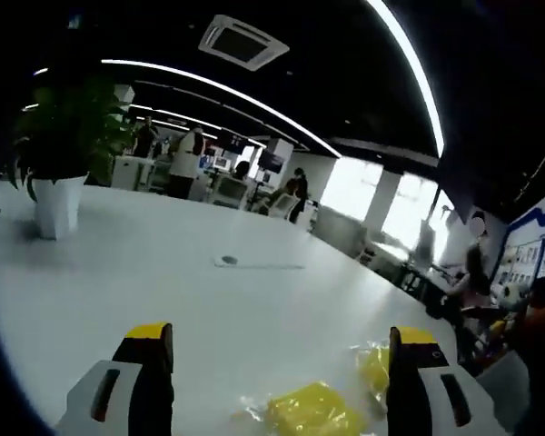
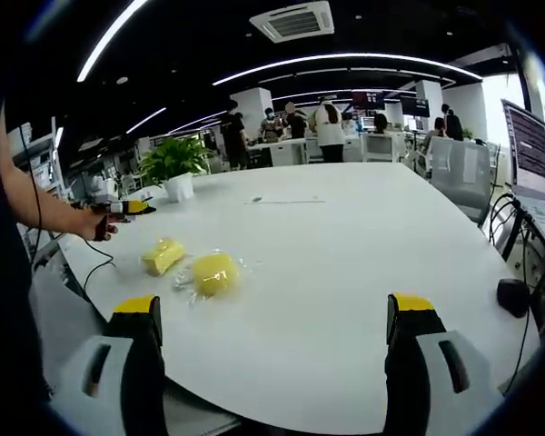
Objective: Compare the silicone blocks by pressing each to a similar depth, holding the contact briefly, and releasing to observe deformation and rebound differences across the visible hardness samples.
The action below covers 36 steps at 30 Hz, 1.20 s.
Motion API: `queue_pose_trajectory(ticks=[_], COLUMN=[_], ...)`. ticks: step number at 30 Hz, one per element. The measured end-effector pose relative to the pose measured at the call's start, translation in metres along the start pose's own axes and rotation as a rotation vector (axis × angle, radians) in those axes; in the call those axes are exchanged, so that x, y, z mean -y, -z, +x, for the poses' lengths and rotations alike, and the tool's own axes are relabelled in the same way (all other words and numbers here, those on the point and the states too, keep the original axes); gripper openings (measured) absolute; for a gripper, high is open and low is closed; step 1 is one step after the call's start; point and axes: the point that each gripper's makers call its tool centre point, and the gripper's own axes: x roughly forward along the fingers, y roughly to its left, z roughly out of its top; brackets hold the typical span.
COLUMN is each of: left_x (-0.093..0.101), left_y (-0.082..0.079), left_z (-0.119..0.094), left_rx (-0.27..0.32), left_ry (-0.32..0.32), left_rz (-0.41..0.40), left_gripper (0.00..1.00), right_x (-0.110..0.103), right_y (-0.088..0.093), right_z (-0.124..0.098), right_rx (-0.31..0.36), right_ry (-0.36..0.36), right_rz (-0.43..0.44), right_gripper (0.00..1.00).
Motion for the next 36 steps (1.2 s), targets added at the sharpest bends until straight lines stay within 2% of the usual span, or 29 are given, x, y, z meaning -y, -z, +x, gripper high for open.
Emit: queue_pose_trajectory(ticks=[2, 3, 6, 9, 12, 16, 19, 22, 24, 27, 31, 35, 36], left_x=[0.002, 0.009, 0.021, 0.032, 0.055, 0.083, 0.099, 0.114, 0.113, 0.122, 0.129, 0.134, 0.134], left_y=[-0.006, -0.015, -0.023, -0.015, -0.005, -0.001, 0.002, 0.012, 0.018, 0.032, 0.047, 0.074, 0.076], left_z=[-0.005, -0.01, -0.016, -0.017, -0.014, -0.007, 0.001, 0.011, 0.016, 0.024, 0.034, 0.042, 0.045], left_rx=[-0.011, 0.003, 0.01, -0.06, -0.119, -0.14, -0.142, -0.171, -0.191, -0.238, -0.262, -0.348, -0.342], left_ry=[0.003, 0.007, 0.021, 0.048, 0.102, 0.164, 0.206, 0.248, 0.258, 0.272, 0.292, 0.301, 0.3], left_rz=[0.006, 0.061, 0.105, 0.202, 0.29, 0.329, 0.337, 0.344, 0.341, 0.309, 0.273, 0.195, 0.207], left_gripper=[1.0, 1.0, 1.0, 1.0, 1.0, 1.0, 1.0, 1.0, 1.0, 1.0, 1.0, 1.0, 1.0], right_x=[0.0, 0.0, 0.001, 0.002, 0.003, 0.003, 0.001, 0.0, -0.001, -0.002, -0.002, -0.002, -0.002], right_y=[-0.001, -0.002, -0.003, -0.005, -0.007, -0.008, -0.008, -0.009, -0.009, -0.009, -0.009, -0.01, -0.01], right_z=[0.0, 0.001, 0.001, 0.001, 0.001, 0.0, -0.001, -0.002, -0.003, -0.004, -0.005, -0.005, -0.005], right_rx=[0.005, 0.006, 0.008, 0.015, 0.018, 0.018, 0.017, 0.019, 0.021, 0.023, 0.023, 0.023, 0.023], right_ry=[-0.002, -0.003, -0.002, -0.001, 0.0, -0.002, -0.005, -0.005, -0.005, -0.006, -0.003, -0.005, -0.006], right_rz=[-0.002, -0.005, -0.009, -0.006, -0.002, -0.005, -0.007, -0.005, -0.007, -0.003, -0.002, 0.001, 0.001], right_gripper=[0.97, 0.97, 0.97, 0.97, 0.97, 0.97, 0.97, 0.97, 0.97, 0.97, 0.97, 0.97, 0.97])
